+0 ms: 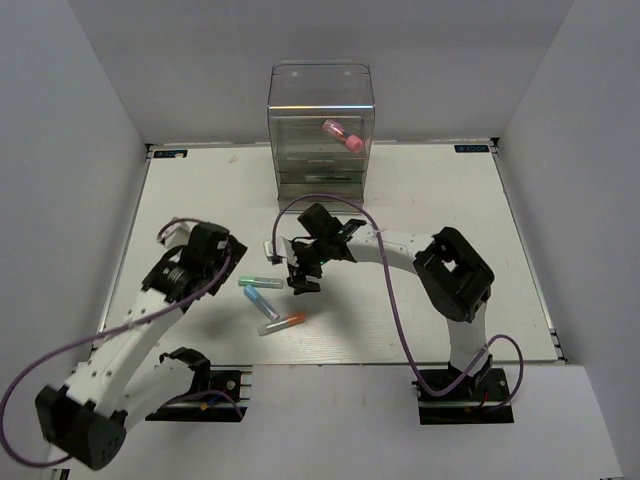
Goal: Sort the stationery into containers
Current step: Pick up the pen from the center of the board, then place the pen in the drawer.
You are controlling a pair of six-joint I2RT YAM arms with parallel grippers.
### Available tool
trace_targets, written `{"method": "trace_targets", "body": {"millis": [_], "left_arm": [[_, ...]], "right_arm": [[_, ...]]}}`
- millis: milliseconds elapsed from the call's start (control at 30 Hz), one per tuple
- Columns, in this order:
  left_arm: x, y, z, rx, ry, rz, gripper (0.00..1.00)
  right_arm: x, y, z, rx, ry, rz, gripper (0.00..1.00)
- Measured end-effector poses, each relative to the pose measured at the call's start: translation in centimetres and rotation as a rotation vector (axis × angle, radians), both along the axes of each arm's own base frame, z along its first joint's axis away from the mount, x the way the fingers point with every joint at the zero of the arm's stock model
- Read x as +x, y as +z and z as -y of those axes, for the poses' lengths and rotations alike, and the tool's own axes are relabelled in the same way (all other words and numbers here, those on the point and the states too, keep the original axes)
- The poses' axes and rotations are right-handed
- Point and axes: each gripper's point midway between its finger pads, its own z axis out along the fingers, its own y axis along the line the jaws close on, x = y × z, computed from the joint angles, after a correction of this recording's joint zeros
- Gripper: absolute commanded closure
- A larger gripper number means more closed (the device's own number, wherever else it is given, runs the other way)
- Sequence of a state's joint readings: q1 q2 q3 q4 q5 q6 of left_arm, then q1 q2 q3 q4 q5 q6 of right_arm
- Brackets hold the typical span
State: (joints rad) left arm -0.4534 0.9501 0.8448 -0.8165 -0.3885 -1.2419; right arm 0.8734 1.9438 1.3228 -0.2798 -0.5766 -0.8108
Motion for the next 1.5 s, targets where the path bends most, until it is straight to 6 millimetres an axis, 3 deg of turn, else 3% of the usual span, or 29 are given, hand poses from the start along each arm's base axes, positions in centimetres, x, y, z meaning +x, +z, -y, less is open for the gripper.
{"method": "trace_targets", "body": {"millis": [133,233,400,533,667,800,967,1067,1233,1367,1500], "left_arm": [[-3.3,0.6,-2.0,-0.042,0.056,0.051,0.17],[-5.6,-0.3,-3.2,-0.067,0.087,0.049,0.18],[-7.8,-1.6,-4.2,-0.088,0.128,0.02,0.2],[-8.5,-2.0,-4.5,-0.094,0.15,-0.004,0.21],[-8.7,-2.2,-4.6,-0.095,0.162,-0.018,0.21],[-8.5,-2.9,-4.4,-0.085,0.166,-0.048,0.21],[-8.1,-4.9,-3.6,-0.079,0.154,-0.117,0.22],[-7.9,-6.1,-2.7,-0.094,0.138,-0.16,0.22],[-7.6,-7.5,-1.3,-0.119,0.11,-0.225,0.22],[-7.2,-8.0,0.0,-0.153,0.085,-0.257,0.28],[-7.1,-9.5,1.4,-0.19,0.065,-0.325,0.29]], "right_arm": [[0.1,-0.5,-2.3,-0.007,-0.025,-0.005,0.22],[-0.2,-1.0,-3.9,-0.011,-0.034,-0.005,0.22],[-0.9,-2.2,-5.3,-0.026,-0.046,-0.001,0.28],[-1.1,-3.3,-5.5,-0.049,-0.067,-0.007,0.42],[-0.7,-3.3,-5.6,-0.046,-0.087,0.002,0.67],[-0.1,-3.3,-5.6,-0.047,-0.11,0.017,0.84],[0.9,-3.3,-5.0,-0.053,-0.166,0.042,0.95],[1.7,-3.1,-3.0,-0.072,-0.224,0.068,0.98],[5.1,-0.4,0.8,-0.061,-0.345,0.154,1.0],[8.6,3.8,2.9,0.008,-0.415,0.287,1.0],[12.3,8.8,5.0,0.08,-0.47,0.458,1.0]]}}
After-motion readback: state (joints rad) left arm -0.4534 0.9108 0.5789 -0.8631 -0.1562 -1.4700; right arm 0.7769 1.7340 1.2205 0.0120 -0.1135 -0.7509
